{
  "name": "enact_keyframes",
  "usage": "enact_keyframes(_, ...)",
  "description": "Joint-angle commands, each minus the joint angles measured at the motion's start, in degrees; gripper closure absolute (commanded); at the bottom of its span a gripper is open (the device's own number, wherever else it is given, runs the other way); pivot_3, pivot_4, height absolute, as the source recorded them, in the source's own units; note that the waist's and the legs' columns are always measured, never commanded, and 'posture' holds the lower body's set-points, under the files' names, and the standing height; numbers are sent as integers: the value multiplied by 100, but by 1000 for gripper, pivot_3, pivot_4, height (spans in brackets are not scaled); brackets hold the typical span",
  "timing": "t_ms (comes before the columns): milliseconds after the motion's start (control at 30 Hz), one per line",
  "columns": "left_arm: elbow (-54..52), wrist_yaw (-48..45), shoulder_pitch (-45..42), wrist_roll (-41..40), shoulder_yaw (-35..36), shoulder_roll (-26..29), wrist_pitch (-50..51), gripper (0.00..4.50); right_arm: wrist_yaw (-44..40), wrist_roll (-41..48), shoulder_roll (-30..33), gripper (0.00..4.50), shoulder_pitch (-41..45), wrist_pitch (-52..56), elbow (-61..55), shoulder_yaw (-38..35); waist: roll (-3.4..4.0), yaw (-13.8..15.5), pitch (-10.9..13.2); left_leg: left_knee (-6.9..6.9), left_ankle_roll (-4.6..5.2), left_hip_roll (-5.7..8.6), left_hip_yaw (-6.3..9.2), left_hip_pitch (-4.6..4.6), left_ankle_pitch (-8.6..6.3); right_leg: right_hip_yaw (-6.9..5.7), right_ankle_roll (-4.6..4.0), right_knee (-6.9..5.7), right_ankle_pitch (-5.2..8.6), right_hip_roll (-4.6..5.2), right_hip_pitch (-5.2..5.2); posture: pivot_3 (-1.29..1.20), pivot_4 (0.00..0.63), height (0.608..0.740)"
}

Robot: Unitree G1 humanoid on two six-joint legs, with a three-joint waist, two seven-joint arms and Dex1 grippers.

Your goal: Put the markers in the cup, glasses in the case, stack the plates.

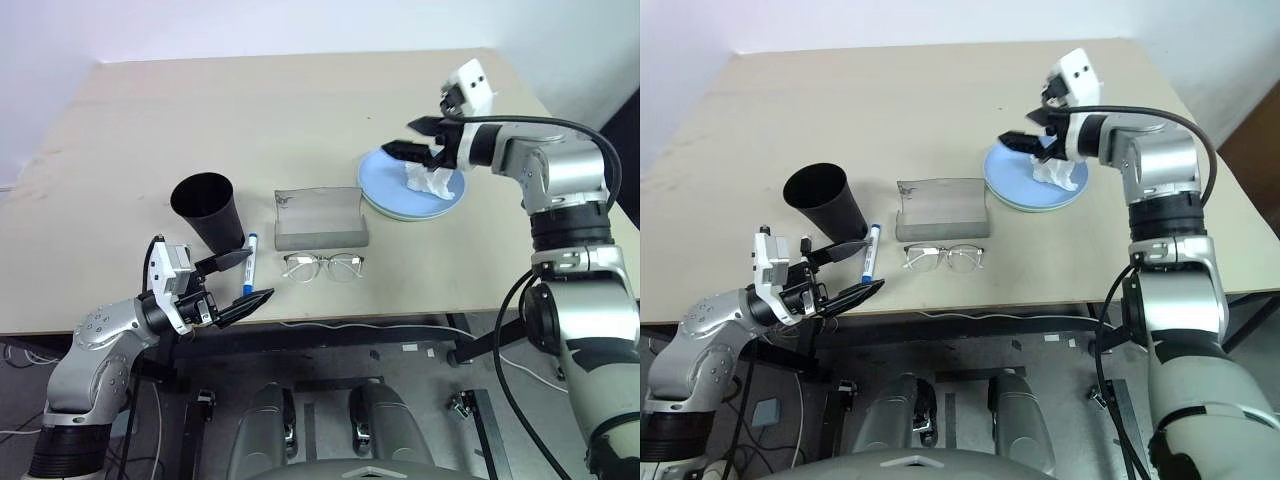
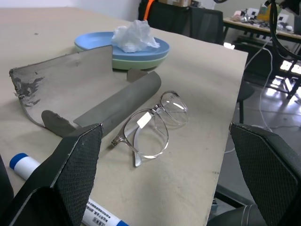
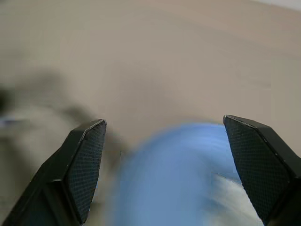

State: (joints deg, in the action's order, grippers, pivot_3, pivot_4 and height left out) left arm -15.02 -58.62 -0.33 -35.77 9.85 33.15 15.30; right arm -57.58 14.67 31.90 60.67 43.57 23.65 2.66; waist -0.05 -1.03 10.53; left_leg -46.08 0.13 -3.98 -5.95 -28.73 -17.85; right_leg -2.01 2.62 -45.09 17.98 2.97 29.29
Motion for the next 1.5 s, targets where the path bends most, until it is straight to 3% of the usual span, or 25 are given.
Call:
enact_keyframes(33,-265,58,-16,-134,63,7,32,0,-562,453,-32,316,-39,602,-694,254,1,8,0,0,0,1,0,0,0,0,-2,0,1,2,0,0,150,670)
enact_keyframes(367,-304,34,172,-51,33,-27,-39,0,-1827,600,5,316,133,922,-1306,1605,-1,0,0,-2,0,2,-1,5,0,-1,-15,2,7,8,-4,0,150,670)
enact_keyframes(833,-457,57,429,-15,-55,-119,-102,0,-2507,8,-472,316,700,876,-130,2813,-1,-1,0,-2,0,4,-3,6,0,-4,-16,2,8,24,-6,0,150,670)
enact_keyframes(1500,-778,345,460,-86,-189,-132,106,0,-3123,-796,-873,316,980,311,918,3244,-1,-12,0,-1,0,5,-2,9,0,-5,-15,1,7,23,-8,0,150,670)
